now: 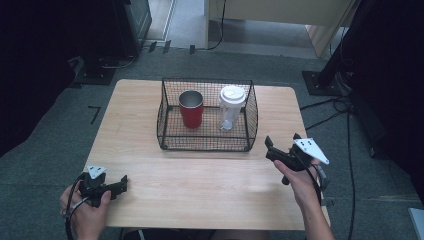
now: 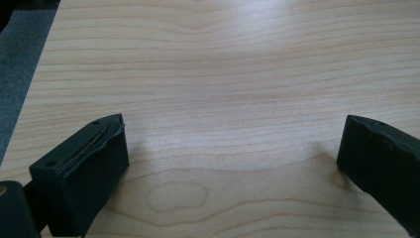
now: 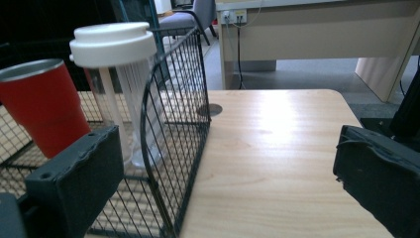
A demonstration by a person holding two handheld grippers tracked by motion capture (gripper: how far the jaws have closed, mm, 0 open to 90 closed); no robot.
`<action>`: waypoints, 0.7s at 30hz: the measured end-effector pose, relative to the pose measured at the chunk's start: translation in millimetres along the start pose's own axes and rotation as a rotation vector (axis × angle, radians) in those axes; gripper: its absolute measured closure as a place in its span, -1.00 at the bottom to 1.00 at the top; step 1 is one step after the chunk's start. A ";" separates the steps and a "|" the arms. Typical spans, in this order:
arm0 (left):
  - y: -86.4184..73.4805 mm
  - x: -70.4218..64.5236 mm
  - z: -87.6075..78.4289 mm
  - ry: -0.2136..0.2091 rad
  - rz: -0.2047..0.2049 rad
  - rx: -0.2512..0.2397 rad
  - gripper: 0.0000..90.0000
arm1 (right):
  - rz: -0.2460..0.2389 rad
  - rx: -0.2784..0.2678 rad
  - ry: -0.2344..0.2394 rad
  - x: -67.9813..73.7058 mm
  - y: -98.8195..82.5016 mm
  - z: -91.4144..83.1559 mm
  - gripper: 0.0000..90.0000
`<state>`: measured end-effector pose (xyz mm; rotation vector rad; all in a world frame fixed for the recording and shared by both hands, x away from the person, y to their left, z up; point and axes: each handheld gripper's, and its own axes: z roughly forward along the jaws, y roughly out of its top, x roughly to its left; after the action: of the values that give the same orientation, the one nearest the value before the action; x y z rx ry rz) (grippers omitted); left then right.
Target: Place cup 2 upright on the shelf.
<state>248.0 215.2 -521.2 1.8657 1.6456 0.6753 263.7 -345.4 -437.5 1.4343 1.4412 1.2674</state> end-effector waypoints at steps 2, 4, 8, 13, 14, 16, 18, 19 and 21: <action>0.0 0.0 0.0 0.000 0.000 0.000 -1.00 | -0.004 0.005 -0.002 -3.9 -5.1 -4.3 -1.00; 0.0 0.0 0.0 0.000 0.000 0.000 -1.00 | -0.004 0.011 -0.005 -8.1 -10.5 -8.5 -1.00; 0.0 0.0 -0.1 0.000 0.001 0.001 -1.00 | 0.001 0.026 -0.020 -17.0 -21.7 -15.1 -1.00; 0.0 0.1 -0.1 0.000 0.001 0.001 -1.00 | 0.011 0.042 -0.042 -28.4 -35.4 -22.2 -1.00; 0.0 0.1 -0.1 0.000 0.001 0.001 -1.00 | 0.011 0.045 -0.046 -30.8 -38.0 -23.5 -1.00; 0.0 0.1 -0.1 0.000 0.002 0.002 -1.00 | 0.008 0.052 -0.054 -34.7 -42.3 -25.7 -1.00; 0.0 0.1 -0.1 0.000 0.002 0.002 -1.00 | 0.000 0.064 -0.063 -39.4 -47.4 -28.3 -1.00; 0.0 0.1 -0.1 0.000 0.002 0.002 -1.00 | 0.002 0.068 -0.065 -41.2 -49.6 -29.5 -1.00; 0.0 0.1 -0.1 0.000 0.002 0.002 -1.00 | -0.005 0.079 -0.069 -45.0 -53.8 -32.0 -1.00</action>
<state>247.9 215.3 -521.1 1.8683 1.6454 0.6749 223.9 -388.6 -487.4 1.5105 1.4620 1.1584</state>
